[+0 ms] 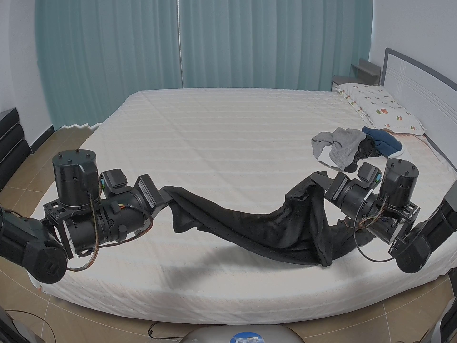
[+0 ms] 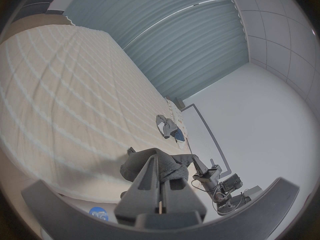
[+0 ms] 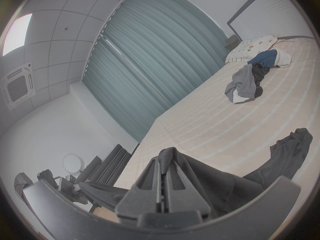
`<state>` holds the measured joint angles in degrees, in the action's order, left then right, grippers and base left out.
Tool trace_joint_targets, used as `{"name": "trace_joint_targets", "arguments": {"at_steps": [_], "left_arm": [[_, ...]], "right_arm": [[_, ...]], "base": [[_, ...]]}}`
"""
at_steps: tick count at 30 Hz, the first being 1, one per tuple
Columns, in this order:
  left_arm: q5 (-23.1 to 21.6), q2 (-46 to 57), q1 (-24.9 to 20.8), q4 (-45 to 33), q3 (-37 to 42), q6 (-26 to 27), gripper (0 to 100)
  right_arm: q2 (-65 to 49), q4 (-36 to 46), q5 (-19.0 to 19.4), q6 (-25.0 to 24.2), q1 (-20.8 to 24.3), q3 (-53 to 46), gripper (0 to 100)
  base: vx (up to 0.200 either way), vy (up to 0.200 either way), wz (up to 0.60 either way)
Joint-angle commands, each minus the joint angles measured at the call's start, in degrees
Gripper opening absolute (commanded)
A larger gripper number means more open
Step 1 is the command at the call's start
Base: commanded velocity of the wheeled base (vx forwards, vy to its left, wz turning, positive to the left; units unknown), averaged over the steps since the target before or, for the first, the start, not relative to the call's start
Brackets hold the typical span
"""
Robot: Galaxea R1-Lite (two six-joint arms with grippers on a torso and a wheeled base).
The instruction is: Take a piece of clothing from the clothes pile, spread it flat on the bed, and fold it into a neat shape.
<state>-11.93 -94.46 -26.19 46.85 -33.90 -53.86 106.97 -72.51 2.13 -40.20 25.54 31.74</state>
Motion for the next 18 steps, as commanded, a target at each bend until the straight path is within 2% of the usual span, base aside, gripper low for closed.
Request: {"name": "trace_joint_targets", "arguments": {"at_steps": [1,6,8,11,12,15,18], "left_arm": [[1.04,2.88,-0.88,-0.27,0.42,0.60,0],[5.25,4.64,-3.17,0.17,1.47,3.94,0],[9.39,5.61,-4.93,0.09,1.73,6.75,0],[10.79,6.84,-5.81,0.00,1.91,8.24,0],[11.23,8.95,-5.98,-0.35,1.38,9.47,0],[11.32,14.04,-5.98,-0.71,-0.29,10.09,0],[11.41,18.00,-5.98,-4.66,-1.96,10.26,0]], "right_arm": [[-3.70,0.09,-0.02,0.21,1.44,-0.81,0],[-6.87,0.97,-0.38,2.85,3.20,0.07,0],[-10.73,1.14,-2.48,4.17,4.26,-0.89,0],[-13.98,1.76,-4.24,4.35,4.96,-1.25,0],[-18.20,4.04,-5.30,4.70,5.66,-1.16,0],[-26.38,10.63,-5.47,7.51,6.10,0.60,0],[-29.63,12.92,-5.47,7.69,6.01,2.09,0]], "base": [[-0.200,0.000,0.00],[-0.200,0.000,0.00],[-0.200,0.000,0.00],[0.000,0.000,0.00],[0.000,0.000,0.00],[0.000,0.000,0.00],[0.000,0.000,0.00]]}}
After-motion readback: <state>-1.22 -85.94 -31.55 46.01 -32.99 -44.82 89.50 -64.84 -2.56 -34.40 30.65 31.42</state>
